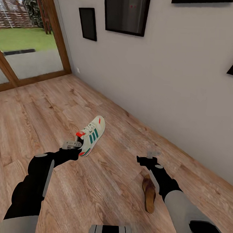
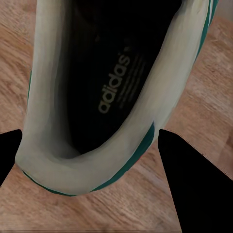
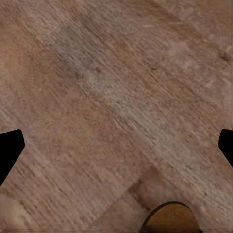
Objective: Pick up the two gym shoes and the two sandals from the corridor floor and place them onto the hallstand (shoe rack) in the corridor, making sure they are on the rack and not on the floor. Arrange them so the two gym shoes are next to each other and the two sandals are next to each other.
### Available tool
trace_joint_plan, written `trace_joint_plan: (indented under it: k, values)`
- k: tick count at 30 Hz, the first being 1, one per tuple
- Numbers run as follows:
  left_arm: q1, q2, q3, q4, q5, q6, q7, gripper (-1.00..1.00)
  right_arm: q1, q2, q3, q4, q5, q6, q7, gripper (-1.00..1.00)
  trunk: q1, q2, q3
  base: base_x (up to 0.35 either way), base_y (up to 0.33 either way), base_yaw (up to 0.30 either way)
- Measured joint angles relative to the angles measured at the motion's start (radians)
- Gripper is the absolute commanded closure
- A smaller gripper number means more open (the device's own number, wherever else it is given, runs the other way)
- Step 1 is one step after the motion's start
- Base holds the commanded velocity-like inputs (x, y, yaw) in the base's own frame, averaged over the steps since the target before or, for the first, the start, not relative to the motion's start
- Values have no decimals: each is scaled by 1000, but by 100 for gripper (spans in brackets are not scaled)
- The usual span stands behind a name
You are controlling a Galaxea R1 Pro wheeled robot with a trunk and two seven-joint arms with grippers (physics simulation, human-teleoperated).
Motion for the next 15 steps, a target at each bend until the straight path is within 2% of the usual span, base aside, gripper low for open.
trace_joint_plan:
  k: [7,9,11,12,14,15]
  values:
    - [0,0,-1,0,0,0,0,100,1,-1,-1,111,-2,-9,0,-100,3,-2,-38,0,0,0]
    - [0,0,-1,0,0,0,0,100,1,-11,-4,137,-16,-9,0,-100,4,-2,-49,0,0,0]
    - [0,0,-1,0,0,0,0,100,2,-42,-7,170,-87,-10,2,-100,5,-3,-60,0,0,0]
    - [0,0,-1,0,0,0,0,100,2,-48,-7,182,-111,-15,2,-100,5,-3,-66,0,0,0]
    - [0,0,-1,0,1,0,0,100,2,-57,-8,227,-149,-69,2,-100,5,-3,-69,0,0,0]
    - [0,0,-1,0,1,0,0,100,2,-58,-8,241,-154,-89,1,-100,5,-3,-70,0,0,0]
